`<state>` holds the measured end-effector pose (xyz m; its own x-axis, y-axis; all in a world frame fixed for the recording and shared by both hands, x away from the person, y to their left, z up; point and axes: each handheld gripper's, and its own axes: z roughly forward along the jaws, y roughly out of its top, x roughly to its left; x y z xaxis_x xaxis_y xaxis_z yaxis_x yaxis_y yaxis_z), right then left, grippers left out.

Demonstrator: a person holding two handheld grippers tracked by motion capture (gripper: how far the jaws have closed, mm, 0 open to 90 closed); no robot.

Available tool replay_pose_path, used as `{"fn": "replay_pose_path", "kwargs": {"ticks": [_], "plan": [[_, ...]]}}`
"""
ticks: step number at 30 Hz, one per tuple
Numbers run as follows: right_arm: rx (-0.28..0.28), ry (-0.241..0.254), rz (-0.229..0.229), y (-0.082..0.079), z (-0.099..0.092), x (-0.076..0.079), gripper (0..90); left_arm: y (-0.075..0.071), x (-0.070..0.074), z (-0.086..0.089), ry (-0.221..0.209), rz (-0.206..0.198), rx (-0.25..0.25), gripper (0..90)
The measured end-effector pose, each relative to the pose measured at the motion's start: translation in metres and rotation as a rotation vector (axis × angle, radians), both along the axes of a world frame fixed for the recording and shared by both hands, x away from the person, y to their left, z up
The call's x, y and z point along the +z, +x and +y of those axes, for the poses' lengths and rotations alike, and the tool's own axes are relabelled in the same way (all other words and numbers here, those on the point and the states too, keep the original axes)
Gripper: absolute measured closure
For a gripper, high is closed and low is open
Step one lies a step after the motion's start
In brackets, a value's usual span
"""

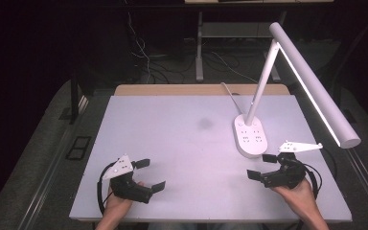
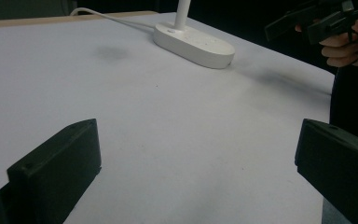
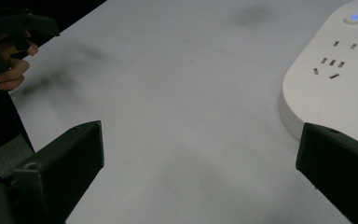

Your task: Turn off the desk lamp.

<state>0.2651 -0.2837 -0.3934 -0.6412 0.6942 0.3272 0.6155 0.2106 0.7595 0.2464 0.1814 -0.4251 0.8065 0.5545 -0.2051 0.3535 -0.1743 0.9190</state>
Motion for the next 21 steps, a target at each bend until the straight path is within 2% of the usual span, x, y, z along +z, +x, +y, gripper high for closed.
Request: {"fn": "replay_pose_path", "kwargs": {"ticks": [21], "plan": [[0.015, -0.026, 0.002, 0.030, -0.005, 0.026, 0.7, 0.000, 0.000, 0.001, -0.001, 0.002, 0.009, 0.0]]}}
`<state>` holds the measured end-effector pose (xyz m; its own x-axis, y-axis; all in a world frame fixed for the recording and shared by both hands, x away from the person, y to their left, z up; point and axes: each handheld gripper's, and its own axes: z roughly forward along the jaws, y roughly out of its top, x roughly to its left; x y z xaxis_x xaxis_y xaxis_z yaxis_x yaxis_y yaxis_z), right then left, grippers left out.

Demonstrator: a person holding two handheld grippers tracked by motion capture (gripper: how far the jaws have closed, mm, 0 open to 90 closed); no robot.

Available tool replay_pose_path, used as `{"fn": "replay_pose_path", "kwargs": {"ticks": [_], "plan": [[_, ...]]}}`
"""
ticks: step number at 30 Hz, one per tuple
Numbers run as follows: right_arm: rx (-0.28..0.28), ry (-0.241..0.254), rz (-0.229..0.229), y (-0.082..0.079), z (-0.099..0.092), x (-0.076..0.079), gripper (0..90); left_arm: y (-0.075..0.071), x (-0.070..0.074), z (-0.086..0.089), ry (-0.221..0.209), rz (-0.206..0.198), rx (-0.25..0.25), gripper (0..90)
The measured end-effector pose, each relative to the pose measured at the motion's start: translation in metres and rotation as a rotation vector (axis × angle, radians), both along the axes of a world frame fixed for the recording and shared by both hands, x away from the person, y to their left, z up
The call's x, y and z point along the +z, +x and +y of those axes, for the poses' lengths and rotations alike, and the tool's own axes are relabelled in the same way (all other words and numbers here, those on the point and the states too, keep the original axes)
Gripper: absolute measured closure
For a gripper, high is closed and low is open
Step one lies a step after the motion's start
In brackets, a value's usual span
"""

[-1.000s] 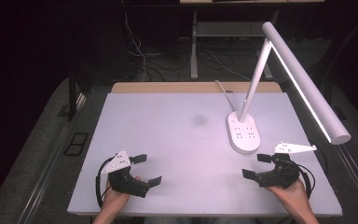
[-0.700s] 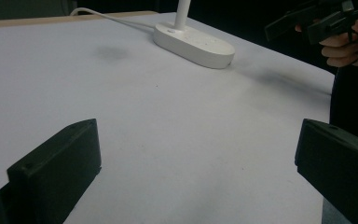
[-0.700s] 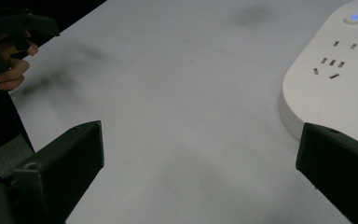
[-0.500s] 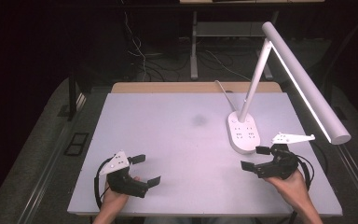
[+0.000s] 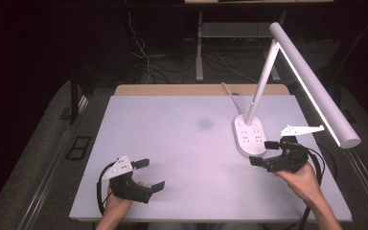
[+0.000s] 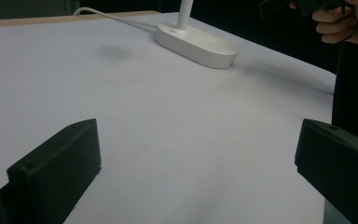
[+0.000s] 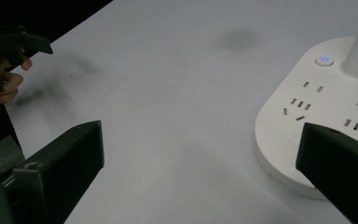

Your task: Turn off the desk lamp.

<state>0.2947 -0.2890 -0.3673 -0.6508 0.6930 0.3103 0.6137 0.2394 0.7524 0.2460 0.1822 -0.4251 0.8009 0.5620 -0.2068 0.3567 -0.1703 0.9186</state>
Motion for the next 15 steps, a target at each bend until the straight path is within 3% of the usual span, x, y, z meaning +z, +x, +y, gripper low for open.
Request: {"fn": "replay_pose_path", "kwargs": {"ticks": [15], "plan": [[0.000, -0.037, 0.012, 0.022, -0.006, 0.009, 0.7, 0.000, 0.000, 0.000, 0.000, 0.002, 0.003, 0.0]]}}
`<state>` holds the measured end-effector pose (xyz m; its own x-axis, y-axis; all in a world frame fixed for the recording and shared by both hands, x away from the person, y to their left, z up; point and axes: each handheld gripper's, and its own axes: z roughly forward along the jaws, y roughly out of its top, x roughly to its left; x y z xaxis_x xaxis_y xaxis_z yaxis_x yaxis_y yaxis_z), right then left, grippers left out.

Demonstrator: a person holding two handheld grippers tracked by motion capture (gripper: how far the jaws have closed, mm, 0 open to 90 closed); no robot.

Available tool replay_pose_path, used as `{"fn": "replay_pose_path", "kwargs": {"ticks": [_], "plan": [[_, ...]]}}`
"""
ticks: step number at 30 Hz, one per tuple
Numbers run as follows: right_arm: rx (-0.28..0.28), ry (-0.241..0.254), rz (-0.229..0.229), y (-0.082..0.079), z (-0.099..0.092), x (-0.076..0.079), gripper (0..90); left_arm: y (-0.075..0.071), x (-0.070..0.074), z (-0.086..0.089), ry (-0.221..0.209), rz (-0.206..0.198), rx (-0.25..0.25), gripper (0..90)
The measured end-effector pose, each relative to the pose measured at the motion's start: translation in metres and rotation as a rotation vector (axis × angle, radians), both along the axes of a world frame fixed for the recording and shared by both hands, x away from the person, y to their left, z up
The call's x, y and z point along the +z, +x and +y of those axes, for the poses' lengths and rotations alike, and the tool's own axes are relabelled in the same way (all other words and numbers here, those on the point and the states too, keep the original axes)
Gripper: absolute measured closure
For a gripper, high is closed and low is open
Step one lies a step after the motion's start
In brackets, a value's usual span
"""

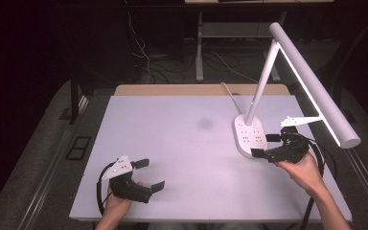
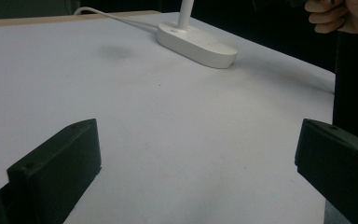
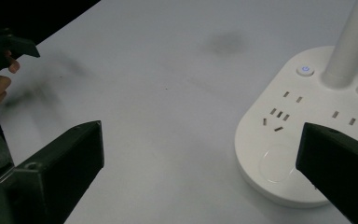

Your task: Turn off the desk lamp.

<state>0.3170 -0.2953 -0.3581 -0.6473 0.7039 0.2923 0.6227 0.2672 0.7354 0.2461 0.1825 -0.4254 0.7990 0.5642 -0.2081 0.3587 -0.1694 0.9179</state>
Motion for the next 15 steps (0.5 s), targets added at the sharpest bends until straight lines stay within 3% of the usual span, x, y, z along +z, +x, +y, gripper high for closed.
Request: {"fn": "replay_pose_path", "kwargs": {"ticks": [15], "plan": [[-0.034, -0.006, -0.005, 0.029, -0.017, 0.006, 0.7, 0.000, 0.000, 0.001, -0.003, 0.001, 0.004, 0.0]]}}
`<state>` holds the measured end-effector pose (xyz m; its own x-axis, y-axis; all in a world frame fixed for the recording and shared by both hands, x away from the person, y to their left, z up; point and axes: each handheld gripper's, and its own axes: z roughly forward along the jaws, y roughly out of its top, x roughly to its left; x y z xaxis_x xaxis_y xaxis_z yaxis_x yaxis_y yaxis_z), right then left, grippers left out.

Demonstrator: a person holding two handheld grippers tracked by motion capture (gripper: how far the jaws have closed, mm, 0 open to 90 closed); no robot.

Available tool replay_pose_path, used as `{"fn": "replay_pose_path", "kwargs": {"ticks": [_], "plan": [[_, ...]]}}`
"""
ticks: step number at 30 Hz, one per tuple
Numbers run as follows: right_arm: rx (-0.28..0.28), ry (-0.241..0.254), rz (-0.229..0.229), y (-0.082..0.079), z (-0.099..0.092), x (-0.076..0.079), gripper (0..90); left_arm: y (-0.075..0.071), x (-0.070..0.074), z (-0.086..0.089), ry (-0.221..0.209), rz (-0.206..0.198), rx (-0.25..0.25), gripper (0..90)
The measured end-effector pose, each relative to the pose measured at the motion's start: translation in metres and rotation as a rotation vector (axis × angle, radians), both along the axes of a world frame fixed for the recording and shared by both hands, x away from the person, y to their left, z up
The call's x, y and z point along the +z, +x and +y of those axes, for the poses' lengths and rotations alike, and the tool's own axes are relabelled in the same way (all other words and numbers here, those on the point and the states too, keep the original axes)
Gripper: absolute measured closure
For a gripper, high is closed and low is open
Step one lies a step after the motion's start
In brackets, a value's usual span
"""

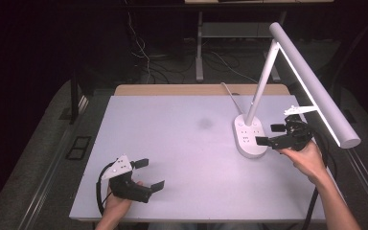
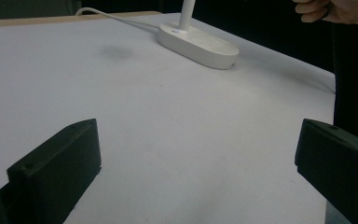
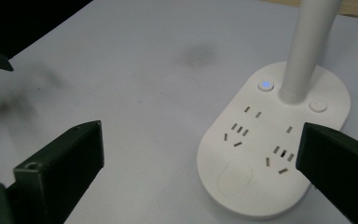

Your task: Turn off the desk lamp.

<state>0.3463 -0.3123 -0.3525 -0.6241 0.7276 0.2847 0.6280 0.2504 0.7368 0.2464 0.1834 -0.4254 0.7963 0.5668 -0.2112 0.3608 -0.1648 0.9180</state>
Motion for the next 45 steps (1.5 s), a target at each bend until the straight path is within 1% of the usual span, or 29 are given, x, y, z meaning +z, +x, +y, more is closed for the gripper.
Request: {"fn": "replay_pose_path", "kwargs": {"ticks": [5, 8, 10, 14, 15, 17, 18, 19, 20, 21, 23, 27, 28, 30, 31, 33, 39, 42, 43, 44, 45], "plan": [[-0.018, -0.002, 0.004, 0.008, -0.004, 0.001, 0.7, 0.000, 0.000, 0.000, 0.000, -0.002, 0.000, 0.0], [-0.033, -0.003, -0.003, 0.014, -0.008, 0.001, 0.7, 0.000, 0.000, -0.001, 0.000, -0.003, -0.002, 0.0], [-0.047, -0.015, 0.006, 0.021, -0.012, 0.000, 0.7, 0.000, 0.000, -0.001, 0.000, -0.003, -0.002, 0.0], [-0.062, -0.024, 0.016, 0.027, -0.016, -0.001, 0.8, 0.000, 0.000, -0.001, 0.000, -0.002, -0.001, 0.0], [-0.056, -0.034, 0.010, 0.032, -0.019, -0.002, 8.7, 0.000, 0.000, -0.001, 0.000, -0.002, -0.001, 0.0], [-0.070, -0.043, 0.007, 0.036, -0.021, -0.004, 8.9, 0.001, 0.000, -0.001, 0.002, -0.002, -0.001, 0.0], [-0.079, -0.049, 0.009, 0.038, -0.022, -0.005, 11.3, 0.001, 0.000, -0.001, 0.002, -0.002, -0.002, 0.0], [-0.076, -0.051, 0.009, 0.040, -0.023, -0.007, 16.3, 0.001, 0.000, -0.001, 0.002, -0.002, -0.002, 0.0], [-0.076, -0.046, 0.004, 0.042, -0.024, -0.008, 16.4, 0.001, 0.000, -0.001, 0.002, -0.002, -0.002, 0.0], [-0.080, -0.052, 0.007, 0.044, -0.024, -0.009, 16.8, 0.001, 0.000, -0.001, 0.002, -0.002, -0.003, 0.0], [-0.076, -0.053, 0.012, 0.049, -0.025, -0.012, 22.2, 0.001, 0.000, -0.001, 0.003, -0.002, -0.003, 0.0], [-0.074, -0.057, 0.021, 0.055, -0.025, -0.015, 25.4, 0.001, 0.000, -0.001, 0.004, 0.001, -0.007, 0.0], [-0.068, -0.061, 0.036, 0.061, -0.024, -0.015, 29.3, 0.001, 0.000, -0.001, 0.001, 0.000, -0.006, 0.0], [-0.066, -0.061, 0.038, 0.063, -0.024, -0.016, 30.4, 0.001, 0.000, -0.001, 0.001, -0.001, -0.005, 0.0], [-0.056, -0.059, 0.046, 0.069, -0.024, -0.017, 34.2, 0.001, 0.000, 0.000, 0.002, 0.000, -0.005, 0.0], [-0.054, -0.066, 0.048, 0.073, -0.024, -0.017, 36.1, 0.001, 0.000, 0.001, 0.004, 0.001, -0.005, 0.0], [-0.070, -0.078, 0.069, 0.084, -0.025, -0.022, 51.9, 0.002, 0.000, 0.001, 0.001, 0.000, -0.004, 0.0], [-0.076, -0.070, 0.078, 0.088, -0.024, -0.026, 60.0, 0.002, 0.000, 0.001, 0.002, 0.000, -0.002, 0.0], [-0.074, -0.072, 0.080, 0.089, -0.024, -0.027, 62.3, 0.002, 0.000, 0.001, 0.002, -0.001, -0.001, 0.0], [-0.074, -0.072, 0.080, 0.089, -0.024, -0.027, 62.3, 0.002, 0.000, 0.001, 0.002, -0.001, -0.001, 0.0], [-0.078, -0.076, 0.087, 0.092, -0.024, -0.030, 66.3, 0.002, 0.000, 0.002, 0.002, -0.001, -0.001, 0.0]]}}
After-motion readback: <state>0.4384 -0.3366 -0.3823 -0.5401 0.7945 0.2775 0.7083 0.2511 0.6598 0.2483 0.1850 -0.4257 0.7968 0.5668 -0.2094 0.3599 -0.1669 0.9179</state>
